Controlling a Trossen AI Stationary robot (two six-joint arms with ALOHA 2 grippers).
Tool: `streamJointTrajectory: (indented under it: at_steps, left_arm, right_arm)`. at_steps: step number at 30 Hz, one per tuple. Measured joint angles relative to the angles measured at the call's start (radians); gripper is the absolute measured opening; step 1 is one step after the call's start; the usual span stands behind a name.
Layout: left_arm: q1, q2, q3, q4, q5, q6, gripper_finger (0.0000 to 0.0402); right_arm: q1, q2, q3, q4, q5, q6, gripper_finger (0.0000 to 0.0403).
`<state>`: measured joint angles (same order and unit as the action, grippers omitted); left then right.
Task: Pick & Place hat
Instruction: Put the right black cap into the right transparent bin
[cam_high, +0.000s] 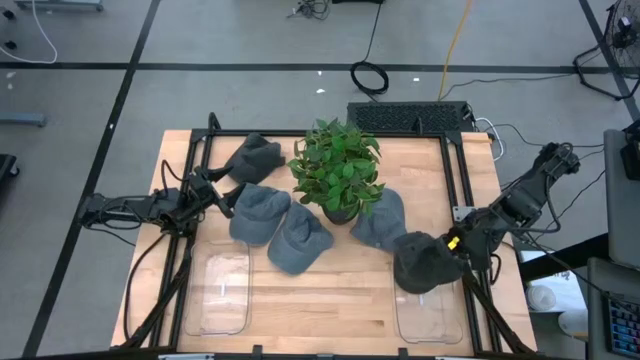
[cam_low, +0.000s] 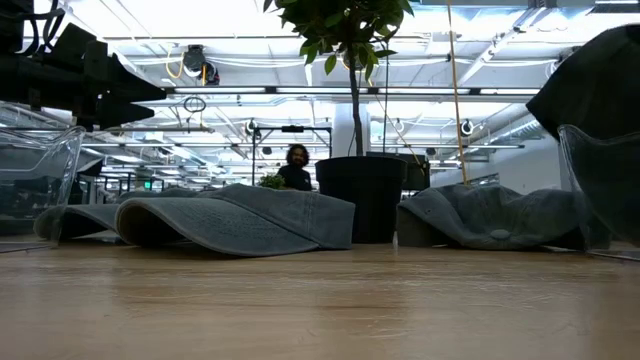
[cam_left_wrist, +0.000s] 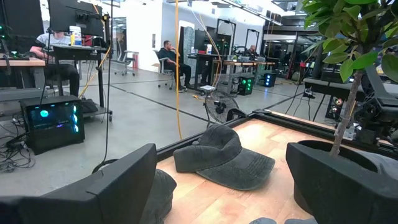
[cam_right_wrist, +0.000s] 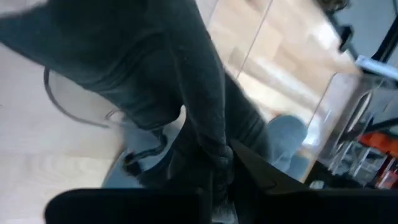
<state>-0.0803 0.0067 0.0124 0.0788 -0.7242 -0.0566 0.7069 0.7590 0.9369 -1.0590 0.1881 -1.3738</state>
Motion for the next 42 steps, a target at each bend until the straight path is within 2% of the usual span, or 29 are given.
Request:
streamJointTrajectory:
  at_steps: [6, 11, 17, 22, 28, 32, 37, 42]
  left_arm:
    - [0.0, 0.0, 0.0, 0.0, 0.0, 0.0, 0.0365]
    - [0.0, 0.0, 0.0, 0.0, 0.0, 0.0, 0.0365]
    - [0.0, 0.0, 0.0, 0.0, 0.0, 0.0, 0.0365]
    - [0.0, 0.0, 0.0, 0.0, 0.0, 0.0, 0.0365]
    - [0.0, 0.0, 0.0, 0.0, 0.0, 0.0, 0.0365]
    - [0.0, 0.0, 0.0, 0.0, 0.0, 0.0, 0.0365]
    - [0.0, 0.0, 0.0, 0.0, 0.0, 0.0, 0.0365]
    - [0.0, 0.0, 0.0, 0.0, 0.0, 0.0, 0.0365]
  right_arm:
    - [-0.007, -0.042, -0.017, 0.042, 0.019, 0.007, 0.0076]
    - [-0.007, -0.05, -0.017, 0.053, 0.019, 0.097, 0.0133]
    - [-0.007, -0.05, 0.03, -0.008, 0.02, 0.205, 0.0197]
    - [-0.008, -0.049, 0.102, -0.09, 0.06, 0.327, 0.0223]
    - [-0.035, -0.039, 0.195, -0.099, 0.216, 0.562, 0.0223]
    - [-0.047, -0.022, 0.245, -0.098, 0.31, 0.785, 0.0217]
    - [-0.047, 0.013, 0.315, -0.062, 0.339, 1.137, 0.0215]
    - [-0.047, 0.038, 0.326, 0.042, 0.339, 1.437, 0.0215]
